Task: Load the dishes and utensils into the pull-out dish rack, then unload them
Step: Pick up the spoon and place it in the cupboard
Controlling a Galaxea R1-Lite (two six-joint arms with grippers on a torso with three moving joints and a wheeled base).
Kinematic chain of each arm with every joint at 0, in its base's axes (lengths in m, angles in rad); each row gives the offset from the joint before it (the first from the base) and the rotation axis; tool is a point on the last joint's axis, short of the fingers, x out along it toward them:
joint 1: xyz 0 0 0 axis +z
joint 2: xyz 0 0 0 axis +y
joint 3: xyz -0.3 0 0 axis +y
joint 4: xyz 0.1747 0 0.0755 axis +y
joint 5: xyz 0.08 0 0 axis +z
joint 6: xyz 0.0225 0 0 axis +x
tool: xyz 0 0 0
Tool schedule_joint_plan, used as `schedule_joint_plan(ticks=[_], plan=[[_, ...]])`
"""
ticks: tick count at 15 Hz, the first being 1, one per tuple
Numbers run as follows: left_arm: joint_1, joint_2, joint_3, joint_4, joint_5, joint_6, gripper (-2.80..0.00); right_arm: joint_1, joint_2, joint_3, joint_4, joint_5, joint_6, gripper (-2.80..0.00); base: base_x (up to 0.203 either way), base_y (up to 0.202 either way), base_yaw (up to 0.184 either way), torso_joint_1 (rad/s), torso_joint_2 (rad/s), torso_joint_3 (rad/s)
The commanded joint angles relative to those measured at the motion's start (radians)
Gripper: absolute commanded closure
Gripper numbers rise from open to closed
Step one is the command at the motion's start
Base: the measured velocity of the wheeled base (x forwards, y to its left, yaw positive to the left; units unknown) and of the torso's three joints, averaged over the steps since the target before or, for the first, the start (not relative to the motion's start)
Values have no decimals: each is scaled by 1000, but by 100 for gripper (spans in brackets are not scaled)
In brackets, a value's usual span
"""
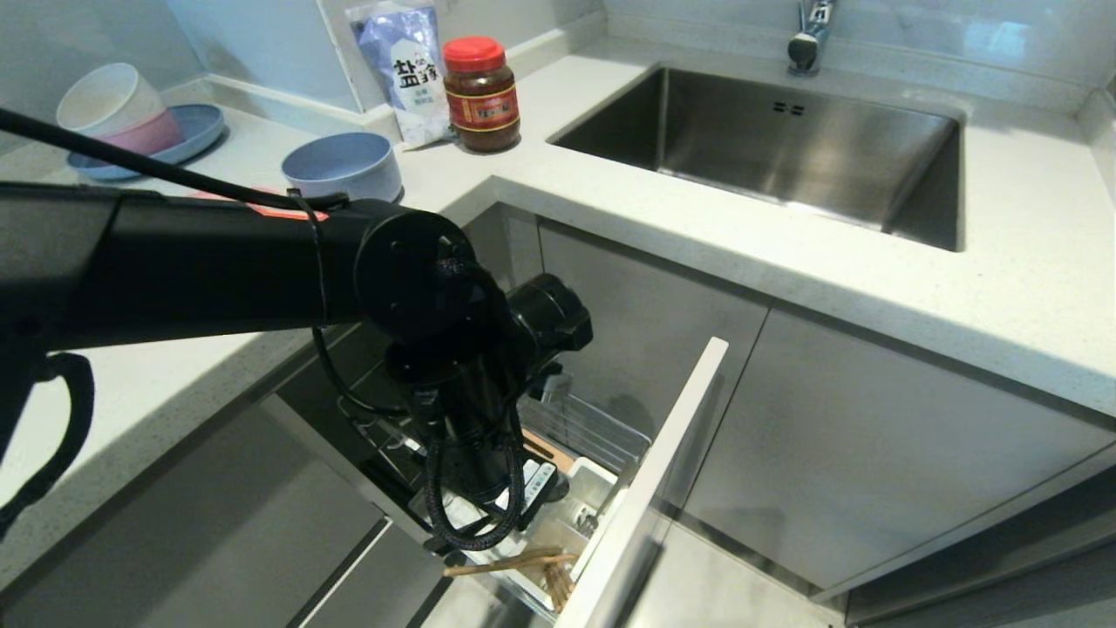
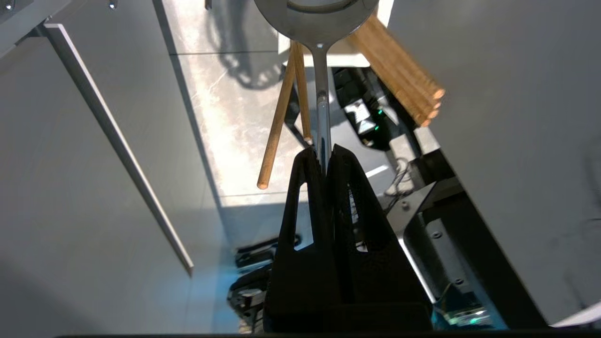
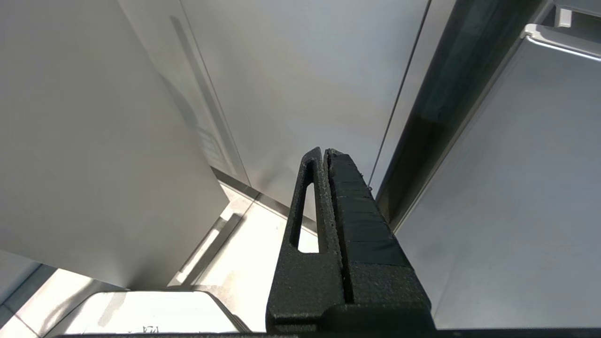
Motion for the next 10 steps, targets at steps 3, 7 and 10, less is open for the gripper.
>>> schedule_joint_plan(ticks=[3, 7, 10], plan=[[-21, 34, 4, 23, 1, 3, 0, 0, -4, 2, 0, 0, 0, 0, 0, 0, 0, 0, 0, 0], [-41, 73, 5, 27, 14, 46, 0, 1, -4, 2, -1, 0, 0, 0, 0, 0, 0, 0, 0, 0], [-38, 79, 1, 19, 48, 120, 0, 1, -4, 2, -1, 0, 0, 0, 0, 0, 0, 0, 0, 0]])
